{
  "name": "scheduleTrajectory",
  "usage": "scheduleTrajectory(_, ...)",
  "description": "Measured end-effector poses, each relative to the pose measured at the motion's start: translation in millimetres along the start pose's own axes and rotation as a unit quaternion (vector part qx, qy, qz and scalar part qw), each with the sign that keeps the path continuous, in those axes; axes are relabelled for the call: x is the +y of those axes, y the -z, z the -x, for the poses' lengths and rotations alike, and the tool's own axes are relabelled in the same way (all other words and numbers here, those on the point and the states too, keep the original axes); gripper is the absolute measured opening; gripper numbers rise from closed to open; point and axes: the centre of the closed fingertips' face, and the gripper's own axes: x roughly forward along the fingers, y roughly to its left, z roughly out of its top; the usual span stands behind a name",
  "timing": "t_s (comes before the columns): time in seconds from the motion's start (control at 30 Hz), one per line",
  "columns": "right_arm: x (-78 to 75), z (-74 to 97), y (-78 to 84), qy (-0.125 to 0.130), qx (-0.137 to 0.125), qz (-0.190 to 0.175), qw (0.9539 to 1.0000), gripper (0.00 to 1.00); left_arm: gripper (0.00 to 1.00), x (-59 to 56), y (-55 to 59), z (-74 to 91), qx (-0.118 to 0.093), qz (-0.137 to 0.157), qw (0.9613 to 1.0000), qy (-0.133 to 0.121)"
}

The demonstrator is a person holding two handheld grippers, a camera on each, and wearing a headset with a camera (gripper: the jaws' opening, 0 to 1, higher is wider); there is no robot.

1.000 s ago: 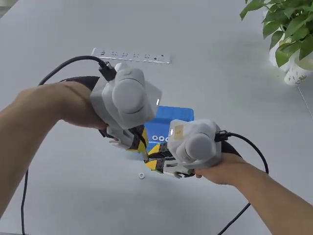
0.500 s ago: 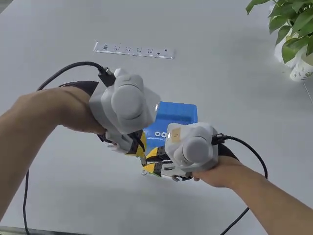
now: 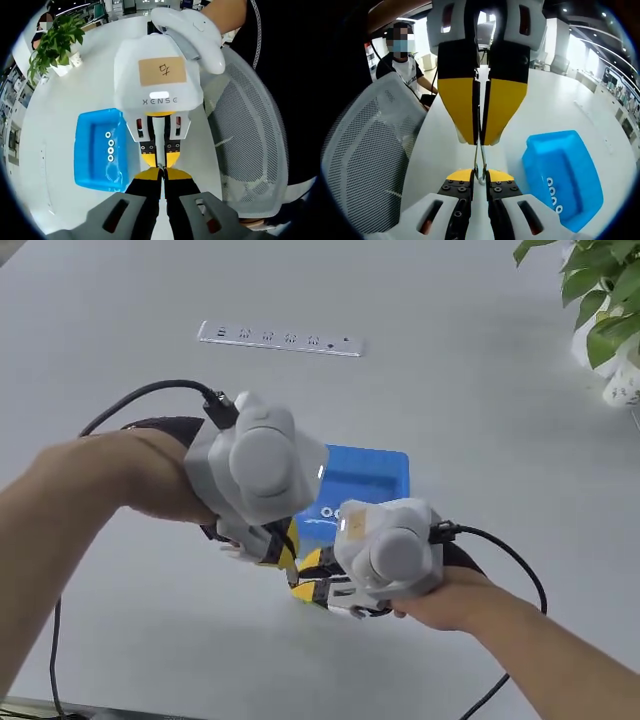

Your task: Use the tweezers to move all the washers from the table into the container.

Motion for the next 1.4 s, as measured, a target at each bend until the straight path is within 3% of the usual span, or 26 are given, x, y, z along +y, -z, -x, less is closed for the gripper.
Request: scheduleTrajectory(1.4, -0.1, -3.7, 9.5, -0.004, 0.009, -0.006, 0.9999, 0.11, 0.05, 0.2, -2.7, -6.4, -0.011, 0.007, 0.9999, 0.007)
